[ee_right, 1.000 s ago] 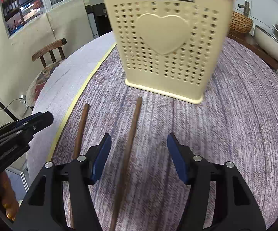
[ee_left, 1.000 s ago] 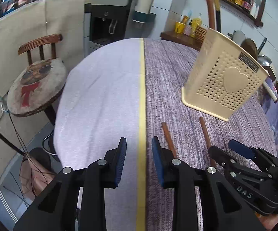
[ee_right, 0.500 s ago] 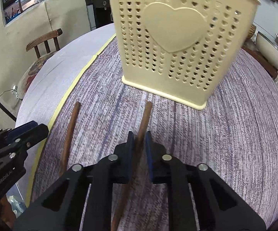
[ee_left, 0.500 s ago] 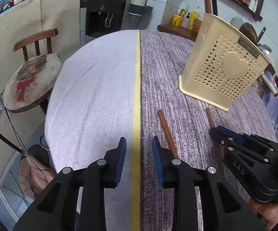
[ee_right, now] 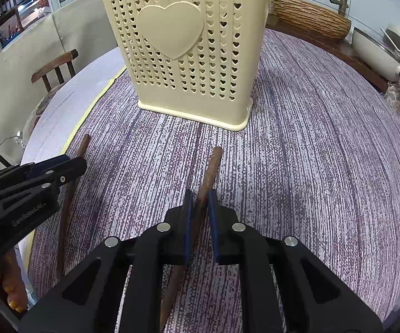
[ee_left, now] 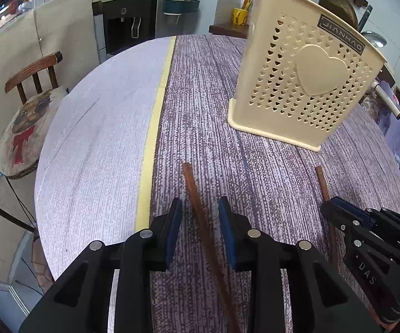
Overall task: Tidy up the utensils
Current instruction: 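Grasp a wooden chopstick with the right tool while the left tool grasps another, then lift both wooden chopsticks and lower them into the cream holder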
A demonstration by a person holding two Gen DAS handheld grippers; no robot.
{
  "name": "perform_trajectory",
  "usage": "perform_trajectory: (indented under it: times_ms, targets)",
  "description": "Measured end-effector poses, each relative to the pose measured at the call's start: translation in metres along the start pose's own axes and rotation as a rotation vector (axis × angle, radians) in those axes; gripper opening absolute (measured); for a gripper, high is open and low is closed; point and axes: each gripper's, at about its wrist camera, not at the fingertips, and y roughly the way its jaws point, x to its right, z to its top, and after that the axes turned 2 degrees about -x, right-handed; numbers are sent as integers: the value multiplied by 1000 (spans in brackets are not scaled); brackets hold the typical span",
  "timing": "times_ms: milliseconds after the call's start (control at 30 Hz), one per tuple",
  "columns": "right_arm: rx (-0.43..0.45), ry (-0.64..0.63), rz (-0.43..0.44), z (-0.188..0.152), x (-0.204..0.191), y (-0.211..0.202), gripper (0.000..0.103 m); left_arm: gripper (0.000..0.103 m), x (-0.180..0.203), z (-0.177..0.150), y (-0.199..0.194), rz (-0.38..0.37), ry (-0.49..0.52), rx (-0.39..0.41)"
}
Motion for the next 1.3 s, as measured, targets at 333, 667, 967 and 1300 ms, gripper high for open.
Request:
perform_trajectory:
  times_ms: [333, 667, 967, 1300]
  targets:
    - [8, 32, -26, 4, -5, 4, 14, 25, 15, 1, 5, 54, 47, 13]
    - [15, 42, -38, 13, -8, 10, 12, 10, 17, 4, 6, 35, 30, 11]
    - [18, 53, -42, 14, -8, 11, 10, 9, 23, 4, 6, 17, 16, 9]
    - [34, 77, -27, 13, -5, 10, 9, 9, 20, 6, 7, -8, -14, 7]
